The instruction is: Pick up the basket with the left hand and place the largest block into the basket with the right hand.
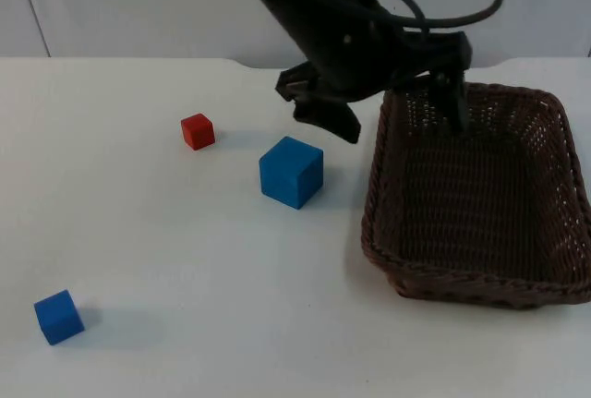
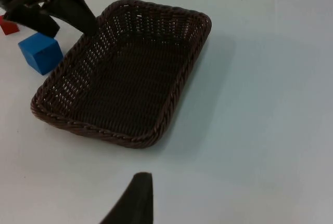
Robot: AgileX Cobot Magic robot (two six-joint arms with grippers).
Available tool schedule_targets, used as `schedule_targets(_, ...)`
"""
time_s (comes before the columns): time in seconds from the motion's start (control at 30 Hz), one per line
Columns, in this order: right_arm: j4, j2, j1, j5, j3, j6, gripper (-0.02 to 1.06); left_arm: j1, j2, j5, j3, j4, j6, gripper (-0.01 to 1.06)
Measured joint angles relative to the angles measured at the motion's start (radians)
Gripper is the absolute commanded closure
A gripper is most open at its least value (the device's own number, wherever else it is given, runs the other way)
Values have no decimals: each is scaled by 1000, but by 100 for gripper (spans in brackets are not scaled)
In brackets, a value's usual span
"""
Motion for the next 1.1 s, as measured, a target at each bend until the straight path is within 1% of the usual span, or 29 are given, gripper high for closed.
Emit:
schedule_targets(0.13, 0, 0, 0, 0, 0, 0, -1, -26, 32, -12, -2, 48, -61, 0)
schedule_targets(0.3, 0, 0, 0, 0, 0, 0, -1, -26, 84, -17, -17, 92, -117, 0)
schedule_targets(0.37, 0, 0, 0, 0, 0, 0, -1, -26, 97, -17, -24, 95, -121, 0)
schedule_targets(0.63, 0, 0, 0, 0, 0, 0, -1, -47, 187, 31, -122, 99, -144, 0)
schedule_targets(0.77, 0, 0, 0, 0, 0, 0, -1, -52, 212, 41, -139, 101, -149, 2)
schedule_targets(0.87, -4, 0, 0, 0, 0, -2, -1, -52, 231, 56, -139, 104, -155, 9)
schedule_targets(0.9, -4, 0, 0, 0, 0, -2, -1, -52, 231, 56, -139, 104, -155, 12)
schedule_targets(0.93, -7, 0, 0, 0, 0, -2, -1, -52, 233, 59, -139, 104, -155, 12)
schedule_targets(0.97, -8, 0, 0, 0, 0, -2, -1, -52, 233, 61, -139, 104, -155, 17)
schedule_targets(1.0, -11, 0, 0, 0, 0, -2, -1, -52, 233, 61, -139, 104, -157, 27)
schedule_targets(1.03, -15, 0, 0, 0, 0, -2, -1, -52, 233, 61, -141, 104, -159, 30)
schedule_targets(1.1, -14, 0, 0, 0, 0, -2, -1, -52, 233, 61, -143, 104, -161, 50)
